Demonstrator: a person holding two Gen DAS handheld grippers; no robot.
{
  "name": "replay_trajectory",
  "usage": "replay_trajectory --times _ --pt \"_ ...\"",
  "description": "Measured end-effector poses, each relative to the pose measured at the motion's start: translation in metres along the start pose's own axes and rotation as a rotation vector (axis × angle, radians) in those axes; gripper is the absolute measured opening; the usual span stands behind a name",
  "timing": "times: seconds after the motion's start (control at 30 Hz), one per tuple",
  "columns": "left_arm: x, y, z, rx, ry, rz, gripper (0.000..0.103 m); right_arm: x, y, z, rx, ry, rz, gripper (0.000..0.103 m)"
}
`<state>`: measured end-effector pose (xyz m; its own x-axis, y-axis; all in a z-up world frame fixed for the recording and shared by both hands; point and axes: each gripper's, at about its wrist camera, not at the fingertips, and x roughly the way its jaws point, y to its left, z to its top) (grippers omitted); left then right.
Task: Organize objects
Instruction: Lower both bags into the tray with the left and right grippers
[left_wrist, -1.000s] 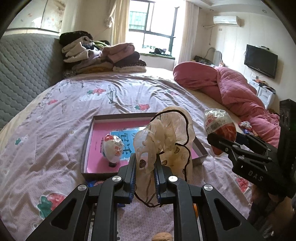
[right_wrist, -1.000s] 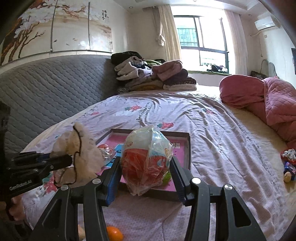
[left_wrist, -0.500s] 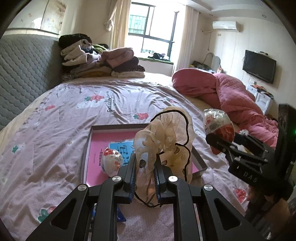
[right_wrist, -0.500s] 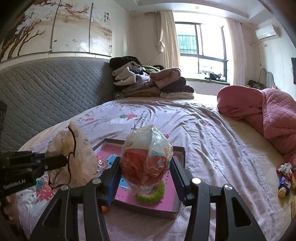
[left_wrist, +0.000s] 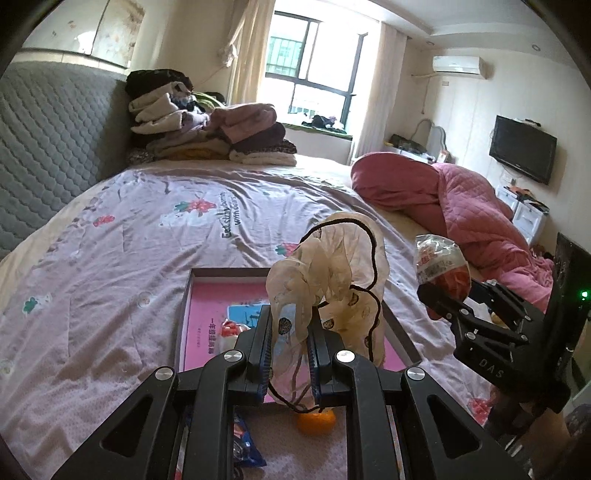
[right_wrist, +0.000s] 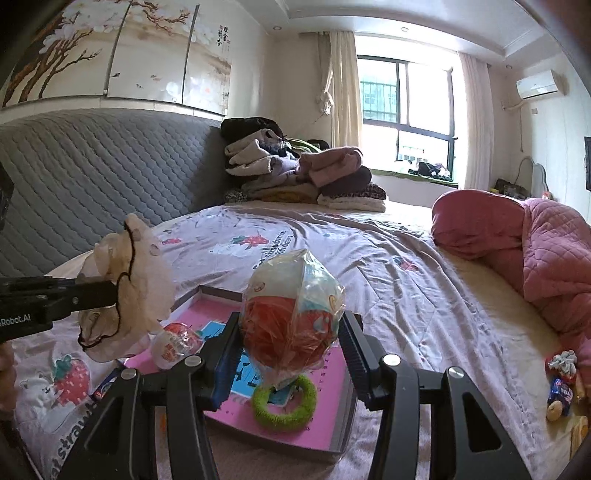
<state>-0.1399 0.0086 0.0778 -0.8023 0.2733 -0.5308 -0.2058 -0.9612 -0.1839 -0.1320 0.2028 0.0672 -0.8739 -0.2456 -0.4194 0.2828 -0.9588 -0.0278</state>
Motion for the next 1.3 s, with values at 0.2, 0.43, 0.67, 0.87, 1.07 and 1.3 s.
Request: replay_trajectory --times 0.2,0.43,0.67,0.87,1.07,1.3 --pt "0.006 0.001 0.003 0.002 -0.012 0.002 0.017 0.008 -0.003 0.001 -0.001 0.004 -0.011 0.052" --pt "0.021 0.000 0.007 0.012 -0.009 0.000 0.017 0.017 -0.002 0.001 -0.009 0.012 -0.017 0.052" --pt "0.041 0.000 0.003 0.030 0.007 0.008 0.017 0.028 -0.001 -0.004 -0.023 0.042 -0.021 0.052" --pt "0.058 0.002 -0.001 0.027 0.030 0.012 0.017 0.034 -0.004 -0.009 -0.016 0.064 -0.025 0.052" --pt "0.070 0.003 -0.008 0.027 0.053 0.009 0.017 0.041 -0.005 -0.016 -0.019 0.094 -0.025 0.052" --pt "0.080 -0.001 -0.016 0.041 0.082 0.013 0.017 0.046 -0.001 -0.020 -0.033 0.113 -0.021 0.052"
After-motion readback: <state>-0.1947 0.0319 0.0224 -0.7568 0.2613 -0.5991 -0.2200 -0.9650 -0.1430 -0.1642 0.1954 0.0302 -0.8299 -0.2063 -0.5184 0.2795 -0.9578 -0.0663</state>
